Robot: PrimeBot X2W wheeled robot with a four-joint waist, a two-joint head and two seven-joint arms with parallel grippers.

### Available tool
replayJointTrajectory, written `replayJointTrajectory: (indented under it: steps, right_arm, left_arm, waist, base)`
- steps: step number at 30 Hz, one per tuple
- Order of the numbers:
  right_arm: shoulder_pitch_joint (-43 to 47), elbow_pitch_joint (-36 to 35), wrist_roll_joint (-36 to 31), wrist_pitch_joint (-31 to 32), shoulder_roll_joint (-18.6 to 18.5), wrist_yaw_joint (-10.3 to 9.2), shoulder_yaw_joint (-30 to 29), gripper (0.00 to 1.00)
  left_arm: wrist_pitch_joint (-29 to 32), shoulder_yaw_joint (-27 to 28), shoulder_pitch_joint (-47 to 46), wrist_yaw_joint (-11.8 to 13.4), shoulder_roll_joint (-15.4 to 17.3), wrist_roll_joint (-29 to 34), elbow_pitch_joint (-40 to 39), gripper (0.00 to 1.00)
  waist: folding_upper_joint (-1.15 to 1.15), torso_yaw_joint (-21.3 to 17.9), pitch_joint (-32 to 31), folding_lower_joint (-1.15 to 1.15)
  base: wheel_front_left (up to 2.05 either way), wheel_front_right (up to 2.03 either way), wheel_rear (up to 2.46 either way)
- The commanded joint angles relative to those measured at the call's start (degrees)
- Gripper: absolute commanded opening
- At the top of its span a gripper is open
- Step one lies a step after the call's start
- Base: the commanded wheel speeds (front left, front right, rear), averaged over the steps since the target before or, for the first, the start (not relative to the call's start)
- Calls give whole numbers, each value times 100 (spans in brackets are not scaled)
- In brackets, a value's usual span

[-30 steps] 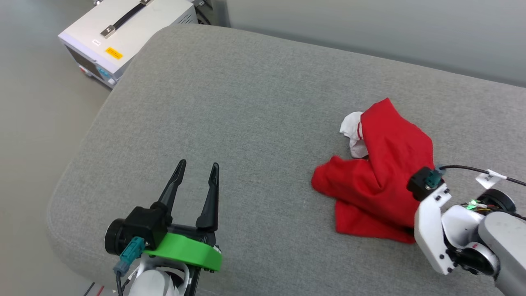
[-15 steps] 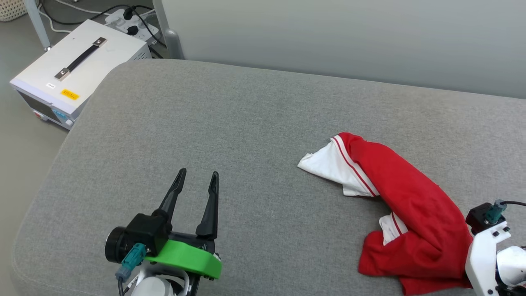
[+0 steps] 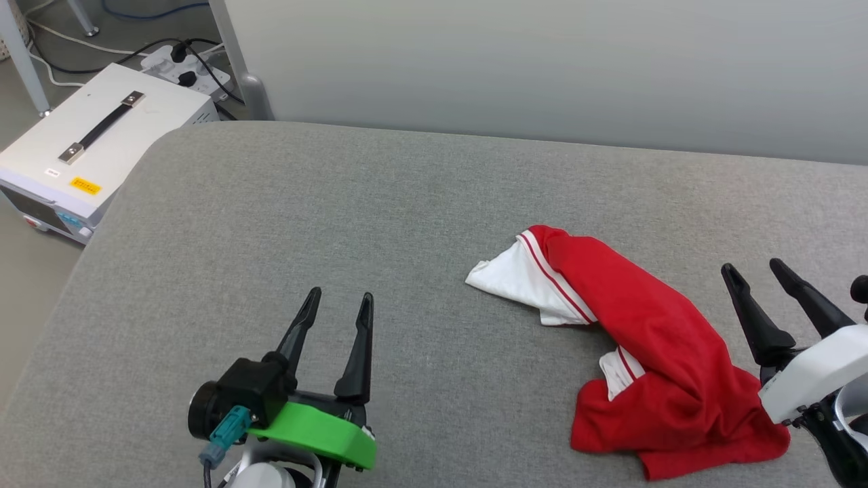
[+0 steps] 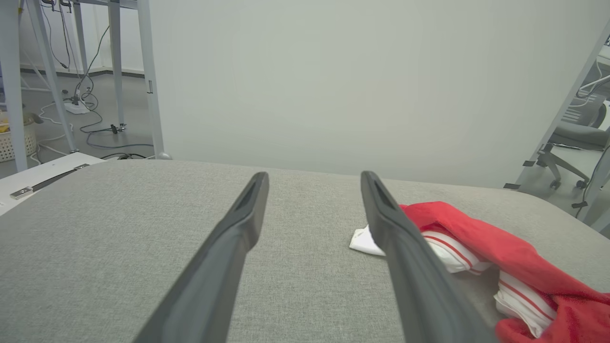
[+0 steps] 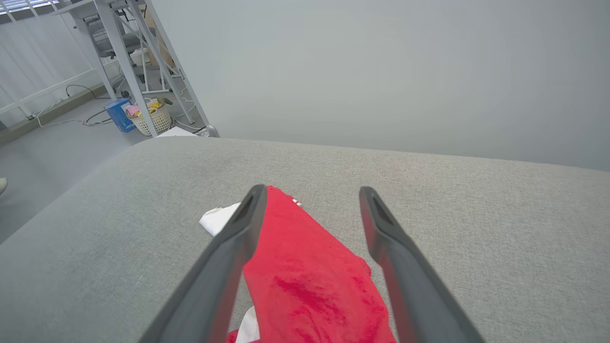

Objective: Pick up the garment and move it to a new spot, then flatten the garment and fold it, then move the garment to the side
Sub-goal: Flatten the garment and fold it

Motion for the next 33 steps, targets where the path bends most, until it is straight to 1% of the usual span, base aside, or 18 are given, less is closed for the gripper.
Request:
replayJointTrajectory:
  steps: [1,4,6,9,11,13,14,15,18,21,22,25,29,33]
  right_arm:
    - [87,-12,-99,-268,109,-3,-42,100]
    - [79,62,-292,-818,321,-3,-85,100]
    - [56,117,-363,-1066,448,-3,-104,100]
    - [-1,191,-503,-1344,589,-3,-190,100]
    - [-53,234,-611,-1473,689,-3,-302,100]
    - [-114,266,-717,-1551,797,-3,-412,100]
    - [-159,277,-786,-1593,852,-3,-447,100]
    - [-196,290,-831,-1630,893,-3,-463,100]
    - [-329,334,-952,-1751,1034,-3,-492,100]
    - [-440,374,-1000,-1881,1127,-3,-440,100]
    - [-479,384,-992,-1927,1155,-3,-397,100]
    - [-580,446,-976,-2033,1195,-3,-251,100]
    - [-689,557,-1016,-2173,1230,-3,-130,100]
    - [-761,662,-1052,-2287,1286,-3,-121,100]
  left_arm:
    - [-34,-40,-10,-15,18,-66,28,100]
    - [-34,-213,-136,-15,53,-166,139,100]
    - [-34,-309,-281,-15,91,-265,272,100]
    - [-16,-484,-619,-15,169,-453,529,100]
    - [211,-678,-975,-15,295,-536,731,100]
    - [586,-912,-1434,-15,427,-711,898,100]
    - [829,-1099,-1712,-15,552,-809,991,100]
    - [1050,-1253,-1928,-15,624,-989,1073,100]
    - [1960,-1710,-2710,-15,973,-1594,1380,100]
    - [2822,-2068,-3376,-15,1200,-2255,1576,100]
    - [3197,-2175,-3597,-15,1274,-2516,1674,100]
    - [4029,-2454,-4183,-15,1551,-2899,1936,100]
    - [4943,-2665,-4611,-15,1706,-3379,2346,100]
    - [5578,-2885,-4804,-15,1847,-3680,2600,100]
  waist:
    - [0,-56,46,0]
    - [0,-151,144,0]
    - [0,-220,230,0]
    - [0,-329,374,0]
    - [0,-409,499,0]
    - [0,-508,639,0]
    - [0,-581,716,0]
    - [0,-634,764,0]
    - [0,-849,966,0]
    - [0,-1045,1135,0]
    - [0,-1123,1202,0]
    - [0,-1357,1385,0]
    - [0,-1621,1563,0]
    - [0,-1820,1666,0]
  base:
    - [0,0,0]
    - [0,0,0]
    - [0,0,0]
    - [0,0,0]
    - [0,0,0]
    - [0,0,0]
    - [0,0,0]
    - [0,0,0]
    - [0,0,0]
    - [0,0,0]
    - [0,0,0]
    - [0,0,0]
    - [0,0,0]
    - [0,0,0]
